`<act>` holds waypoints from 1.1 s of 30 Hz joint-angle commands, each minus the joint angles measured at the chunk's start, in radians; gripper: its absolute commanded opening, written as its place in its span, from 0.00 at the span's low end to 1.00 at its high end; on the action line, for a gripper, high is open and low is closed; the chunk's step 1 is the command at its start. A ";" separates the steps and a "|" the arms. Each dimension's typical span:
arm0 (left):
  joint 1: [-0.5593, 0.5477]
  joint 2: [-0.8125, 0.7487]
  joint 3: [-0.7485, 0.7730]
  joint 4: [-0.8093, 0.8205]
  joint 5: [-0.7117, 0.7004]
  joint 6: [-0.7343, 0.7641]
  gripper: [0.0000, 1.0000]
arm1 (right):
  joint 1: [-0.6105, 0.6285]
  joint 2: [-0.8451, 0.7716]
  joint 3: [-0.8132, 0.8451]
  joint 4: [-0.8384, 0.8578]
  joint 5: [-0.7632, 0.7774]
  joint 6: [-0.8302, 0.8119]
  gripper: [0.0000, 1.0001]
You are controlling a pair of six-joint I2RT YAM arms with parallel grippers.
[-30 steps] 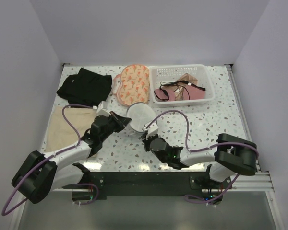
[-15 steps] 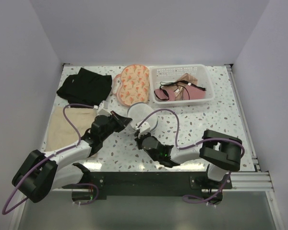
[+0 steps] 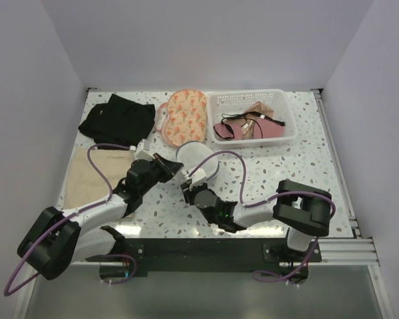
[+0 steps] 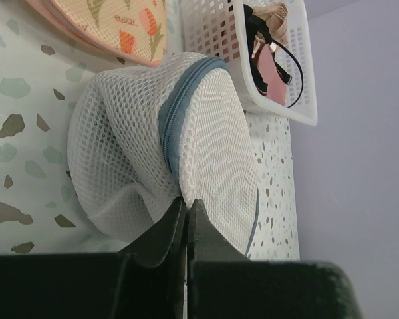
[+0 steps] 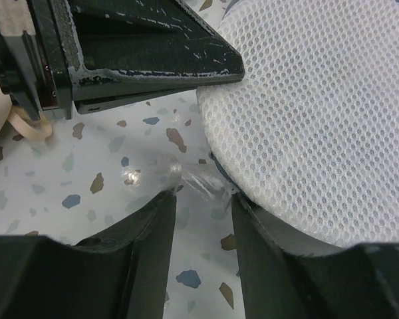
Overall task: Unzip the laundry bag and remove the bra
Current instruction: Unzip the laundry bag at the center of the board.
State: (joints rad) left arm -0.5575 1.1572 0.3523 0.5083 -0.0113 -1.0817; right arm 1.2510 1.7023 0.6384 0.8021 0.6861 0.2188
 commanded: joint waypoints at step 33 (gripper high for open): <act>-0.005 -0.039 0.039 -0.034 -0.078 0.063 0.00 | -0.004 -0.133 -0.120 -0.041 0.257 0.108 0.00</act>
State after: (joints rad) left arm -0.5598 1.1435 0.3523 0.4801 -0.0422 -1.0691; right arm 1.2510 1.6199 0.5434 0.7776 0.8288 0.2695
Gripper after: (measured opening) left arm 0.030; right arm 0.015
